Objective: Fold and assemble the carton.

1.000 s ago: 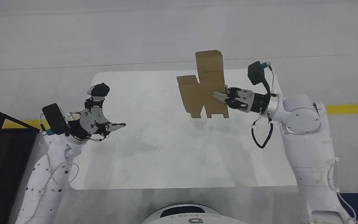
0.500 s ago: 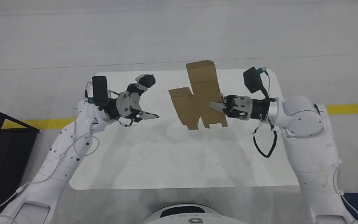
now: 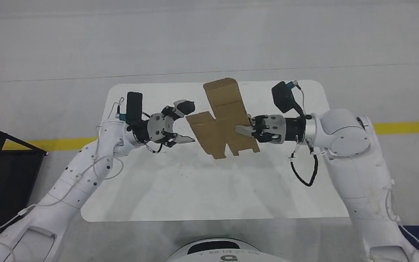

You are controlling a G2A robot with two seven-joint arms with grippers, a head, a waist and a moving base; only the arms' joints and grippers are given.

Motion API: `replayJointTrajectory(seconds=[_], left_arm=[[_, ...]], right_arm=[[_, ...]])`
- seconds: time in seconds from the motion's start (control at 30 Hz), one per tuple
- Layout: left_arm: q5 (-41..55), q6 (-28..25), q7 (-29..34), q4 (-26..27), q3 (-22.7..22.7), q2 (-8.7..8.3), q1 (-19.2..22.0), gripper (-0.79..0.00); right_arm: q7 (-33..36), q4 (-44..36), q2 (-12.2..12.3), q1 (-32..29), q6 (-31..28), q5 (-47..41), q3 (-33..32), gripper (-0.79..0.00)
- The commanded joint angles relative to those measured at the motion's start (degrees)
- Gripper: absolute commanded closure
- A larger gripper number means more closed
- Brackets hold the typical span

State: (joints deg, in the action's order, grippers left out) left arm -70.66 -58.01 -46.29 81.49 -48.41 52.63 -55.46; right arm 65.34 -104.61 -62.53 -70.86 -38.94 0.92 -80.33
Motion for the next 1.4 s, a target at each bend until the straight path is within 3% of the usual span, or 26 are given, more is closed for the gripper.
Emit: replayJointTrajectory(seconds=[0.0, 0.07, 0.33, 0.4, 0.7, 0.73, 0.77, 0.8, 0.9, 1.03, 1.17, 1.37], left_arm=[[-0.27, 0.01, -0.01, -1.15, 2.17, -0.29, 1.52, -0.579], [-0.21, 0.01, -0.01, -1.50, 3.86, -0.52, 2.60, -0.388], [2.64, 0.01, -0.01, -1.74, 8.02, -1.42, 5.01, -0.145], [3.31, 0.01, -0.01, -1.95, 8.75, -1.64, 5.34, 0.000], [3.87, 0.01, 0.00, -4.89, 13.65, -2.61, 7.88, 0.000], [4.58, 0.01, 0.00, -5.39, 14.17, -2.66, 8.13, 0.000], [5.51, 0.01, 0.00, -5.61, 14.62, -2.69, 8.40, 0.000], [6.29, 0.01, 0.00, -5.91, 14.98, -2.74, 8.65, 0.000], [9.11, 0.01, 0.00, -7.05, 16.03, -2.90, 8.98, 0.000], [13.19, 0.01, 0.00, -8.41, 18.50, -3.06, 9.45, 0.000], [14.13, 0.01, 0.00, -9.67, 21.96, -3.28, 11.27, 0.000], [17.36, 0.01, 0.01, -11.80, 26.19, -3.44, 13.71, 0.000]], right_arm=[[-0.05, -0.02, 0.22, 0.09, -0.05, -0.24, 0.32, 0.000], [-0.12, 0.07, 0.42, 0.23, -0.12, -0.40, 0.54, 0.000], [-0.32, 0.76, 0.93, 1.32, 0.67, 0.18, 2.17, 0.000], [-0.62, 0.82, 1.05, 1.53, 0.87, 0.52, 2.42, 0.000], [-2.50, 0.22, 1.68, 1.52, 0.01, 2.15, 2.67, 0.000], [-2.84, 0.06, 1.75, 1.44, -0.19, 2.60, 2.59, -0.203], [-3.21, -0.14, 1.82, 1.36, -0.33, 3.12, 2.51, -0.671], [-3.81, -0.29, 1.89, 1.25, -0.34, 3.65, 2.36, -0.785], [-6.27, -1.03, 2.14, 0.56, -0.13, 6.18, 1.00, -0.785], [-10.54, -5.45, 2.56, -2.03, 1.28, 18.58, -2.10, -0.785], [-13.83, -8.60, 2.57, -4.13, 0.03, 23.96, -0.44, -0.785], [-12.30, -9.57, 2.62, -2.86, -0.81, 28.51, 4.56, -0.785]])
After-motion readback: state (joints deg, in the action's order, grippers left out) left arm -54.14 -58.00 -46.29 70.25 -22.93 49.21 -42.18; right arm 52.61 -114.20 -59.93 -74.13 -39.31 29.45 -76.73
